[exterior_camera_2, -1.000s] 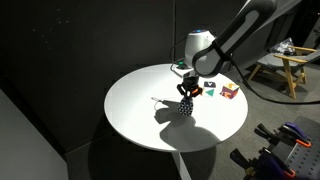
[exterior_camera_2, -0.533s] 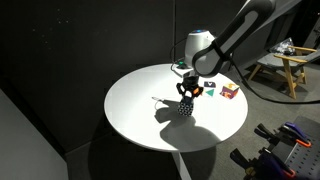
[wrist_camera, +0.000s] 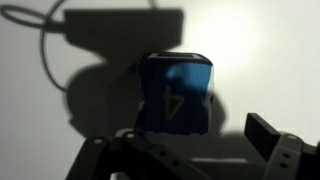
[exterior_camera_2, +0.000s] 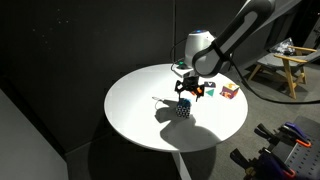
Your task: Move the white and blue block to the left
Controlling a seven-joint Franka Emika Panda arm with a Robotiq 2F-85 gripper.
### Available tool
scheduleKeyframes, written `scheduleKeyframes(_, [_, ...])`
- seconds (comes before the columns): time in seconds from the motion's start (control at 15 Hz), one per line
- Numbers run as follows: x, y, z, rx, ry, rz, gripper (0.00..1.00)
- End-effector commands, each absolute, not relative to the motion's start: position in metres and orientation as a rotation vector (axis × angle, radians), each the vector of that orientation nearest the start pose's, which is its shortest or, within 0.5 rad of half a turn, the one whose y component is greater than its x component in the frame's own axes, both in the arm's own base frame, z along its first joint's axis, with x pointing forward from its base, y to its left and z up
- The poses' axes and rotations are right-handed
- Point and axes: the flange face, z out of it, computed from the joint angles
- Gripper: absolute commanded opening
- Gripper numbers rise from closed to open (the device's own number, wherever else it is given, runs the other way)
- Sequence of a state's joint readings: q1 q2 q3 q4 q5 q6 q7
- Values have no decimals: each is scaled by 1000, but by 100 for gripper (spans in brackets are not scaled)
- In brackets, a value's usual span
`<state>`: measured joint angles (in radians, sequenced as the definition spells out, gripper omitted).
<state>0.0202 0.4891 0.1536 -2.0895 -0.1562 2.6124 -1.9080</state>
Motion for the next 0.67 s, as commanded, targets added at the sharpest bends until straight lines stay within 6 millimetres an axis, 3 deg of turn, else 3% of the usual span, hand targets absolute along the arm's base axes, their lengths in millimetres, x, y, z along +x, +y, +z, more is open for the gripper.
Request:
scheduleKeyframes(0.0, [580, 103, 202, 1402, 2742, 36, 100])
scheduleKeyframes(0.27, [575, 98, 208, 1407, 2741, 31, 100])
scheduleKeyframes(0.6, [566, 85, 224, 1654, 2577, 34, 100])
